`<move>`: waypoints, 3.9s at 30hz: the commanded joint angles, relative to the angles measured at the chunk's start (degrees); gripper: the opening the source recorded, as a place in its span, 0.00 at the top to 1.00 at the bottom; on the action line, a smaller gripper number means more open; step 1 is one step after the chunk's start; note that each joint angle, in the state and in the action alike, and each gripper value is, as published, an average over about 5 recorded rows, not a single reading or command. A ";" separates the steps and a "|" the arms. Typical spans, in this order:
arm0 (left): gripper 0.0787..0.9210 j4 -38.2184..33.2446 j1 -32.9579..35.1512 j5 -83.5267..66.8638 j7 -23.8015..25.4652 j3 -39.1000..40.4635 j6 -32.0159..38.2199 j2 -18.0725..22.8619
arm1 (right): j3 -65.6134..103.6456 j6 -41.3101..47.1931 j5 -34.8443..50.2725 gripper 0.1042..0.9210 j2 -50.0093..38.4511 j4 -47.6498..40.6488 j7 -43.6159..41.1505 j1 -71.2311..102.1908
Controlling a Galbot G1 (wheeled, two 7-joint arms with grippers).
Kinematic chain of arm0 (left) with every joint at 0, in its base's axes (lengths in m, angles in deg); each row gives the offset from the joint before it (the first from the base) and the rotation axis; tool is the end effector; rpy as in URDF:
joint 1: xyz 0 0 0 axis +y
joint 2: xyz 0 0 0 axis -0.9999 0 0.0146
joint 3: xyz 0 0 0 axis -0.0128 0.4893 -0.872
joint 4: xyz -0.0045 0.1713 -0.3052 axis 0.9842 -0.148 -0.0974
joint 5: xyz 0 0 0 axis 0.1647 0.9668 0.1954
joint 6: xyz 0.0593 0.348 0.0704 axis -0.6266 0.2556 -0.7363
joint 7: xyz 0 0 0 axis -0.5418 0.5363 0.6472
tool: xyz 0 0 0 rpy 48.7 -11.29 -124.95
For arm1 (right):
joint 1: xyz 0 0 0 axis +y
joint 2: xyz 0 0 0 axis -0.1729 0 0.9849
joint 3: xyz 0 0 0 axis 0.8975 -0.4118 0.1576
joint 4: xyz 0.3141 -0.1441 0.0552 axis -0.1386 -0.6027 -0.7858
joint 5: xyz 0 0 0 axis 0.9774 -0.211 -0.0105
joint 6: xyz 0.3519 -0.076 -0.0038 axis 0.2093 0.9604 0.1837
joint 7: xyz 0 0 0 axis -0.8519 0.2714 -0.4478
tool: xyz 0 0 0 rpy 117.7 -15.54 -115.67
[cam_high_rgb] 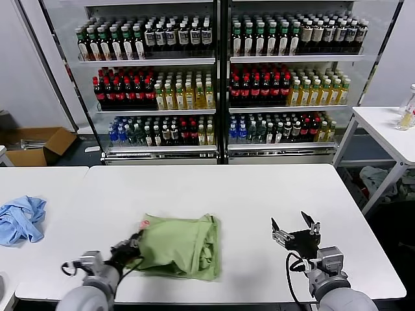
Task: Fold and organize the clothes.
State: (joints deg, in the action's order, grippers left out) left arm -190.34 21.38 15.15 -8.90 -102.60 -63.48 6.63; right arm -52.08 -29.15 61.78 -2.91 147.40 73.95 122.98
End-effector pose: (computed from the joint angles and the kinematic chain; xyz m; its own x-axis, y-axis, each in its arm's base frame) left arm 0.2331 0.0846 -0.2701 -0.8882 0.1194 0.4436 0.0180 0.9739 -0.2262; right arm 0.2057 -0.0360 -0.2025 -0.9465 -0.0795 0.3128 -0.1270 0.9827 -0.1346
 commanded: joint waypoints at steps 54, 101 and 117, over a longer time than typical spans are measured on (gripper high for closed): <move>0.93 -2.92 -10.80 3.34 -4.62 25.49 6.10 20.52 | 4.66 0.01 0.31 0.12 -1.20 0.67 -0.15 1.57; 0.12 -7.89 5.08 30.56 5.24 -1.10 14.31 9.17 | -25.08 0.08 22.64 0.52 8.19 -23.86 12.26 -21.33; 0.12 -4.78 3.81 32.19 5.13 -1.00 18.79 8.70 | -15.36 0.22 13.71 1.00 -1.73 -11.58 2.25 -18.40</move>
State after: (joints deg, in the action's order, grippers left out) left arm -196.43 25.36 46.22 -3.96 -103.59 -47.22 15.43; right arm -74.34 -29.00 79.32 3.54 128.23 82.91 102.55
